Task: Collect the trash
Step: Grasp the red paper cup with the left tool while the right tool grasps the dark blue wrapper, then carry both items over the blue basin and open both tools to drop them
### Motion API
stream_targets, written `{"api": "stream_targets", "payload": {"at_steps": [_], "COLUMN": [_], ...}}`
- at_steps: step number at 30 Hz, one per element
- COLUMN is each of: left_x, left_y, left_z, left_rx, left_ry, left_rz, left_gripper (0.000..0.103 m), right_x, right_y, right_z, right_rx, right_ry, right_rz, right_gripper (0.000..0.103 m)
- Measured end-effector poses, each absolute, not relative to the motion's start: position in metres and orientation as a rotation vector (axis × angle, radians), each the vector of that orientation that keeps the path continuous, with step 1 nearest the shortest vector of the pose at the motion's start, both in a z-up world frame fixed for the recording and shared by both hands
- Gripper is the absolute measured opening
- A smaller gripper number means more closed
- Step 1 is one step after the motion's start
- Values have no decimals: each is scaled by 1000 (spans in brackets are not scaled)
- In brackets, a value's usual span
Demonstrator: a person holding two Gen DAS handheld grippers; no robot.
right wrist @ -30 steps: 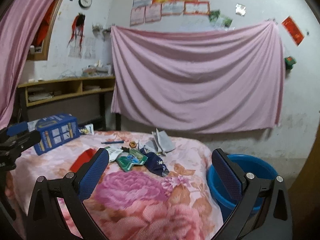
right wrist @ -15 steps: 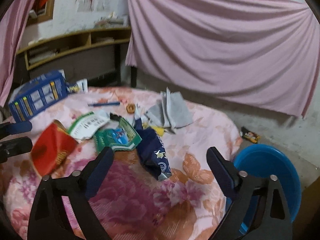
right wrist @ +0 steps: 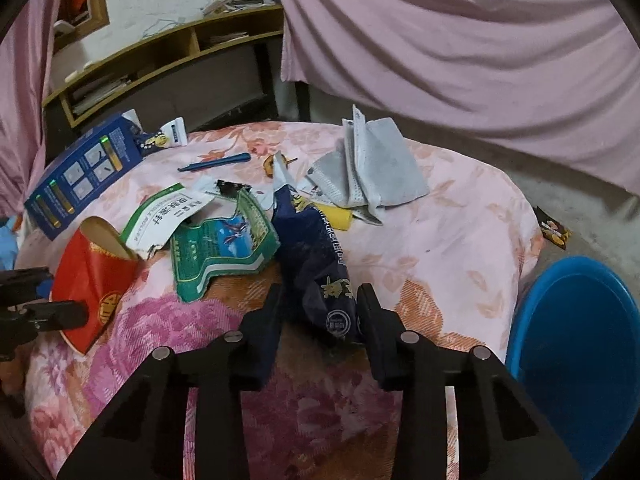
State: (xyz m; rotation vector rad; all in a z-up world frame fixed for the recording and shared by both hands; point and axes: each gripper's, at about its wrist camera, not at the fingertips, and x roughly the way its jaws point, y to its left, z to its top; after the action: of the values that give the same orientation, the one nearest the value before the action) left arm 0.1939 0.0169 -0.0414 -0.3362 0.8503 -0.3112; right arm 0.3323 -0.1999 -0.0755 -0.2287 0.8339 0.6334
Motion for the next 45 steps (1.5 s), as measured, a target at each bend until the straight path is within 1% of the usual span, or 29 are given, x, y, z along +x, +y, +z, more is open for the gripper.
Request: {"api": "stream_targets", "payload": {"at_steps": [1,2,4,7,13,17,24,29,32,36,40,43,45], "left_x": [194,196,195,191,176,175,193,209,218,231,246,251,260], "left_y": [18,18,18,17,6,-10,-55,-103,-130,-167,-202,-231,-250], "left_z": [-41,-41,-40,-38,-27,-14,27,57,68,74,70,68,65], "left_rx": [-347,-352,-359,-370,-311,-250,-130,-60,-23,15,27,47,55], "left_ry": [852,853,846,827,740,662,411,193,99,-3,-46,-64,-45], "left_rz": [-320,-327,-334,-339,-329,-302,-266,-278,-305,-358,-423,-459,-484], "left_gripper": [24,21,17,14,13,13,13,14,14,14,14,14,14], "right_x": [331,329,324,315,286,268,247,236,237,239,232,233,236], "right_y": [-200,-200,-201,-208,-227,-239,-274,-303,-318,-345,-375,-394,-403], "right_z": [-76,-76,-76,-75,-66,-49,-7,24,38,49,42,34,27], "right_rx": [-230,-232,-233,-209,-143,-94,35,33,6,-16,5,14,5], "right_ry": [831,828,824,811,722,590,285,64,-24,-105,-160,-154,-128], "right_rz": [637,640,639,633,599,547,496,423,377,310,219,183,159], "right_gripper": [31,27,26,22,20,20,20,20,20,20,20,20,20]}}
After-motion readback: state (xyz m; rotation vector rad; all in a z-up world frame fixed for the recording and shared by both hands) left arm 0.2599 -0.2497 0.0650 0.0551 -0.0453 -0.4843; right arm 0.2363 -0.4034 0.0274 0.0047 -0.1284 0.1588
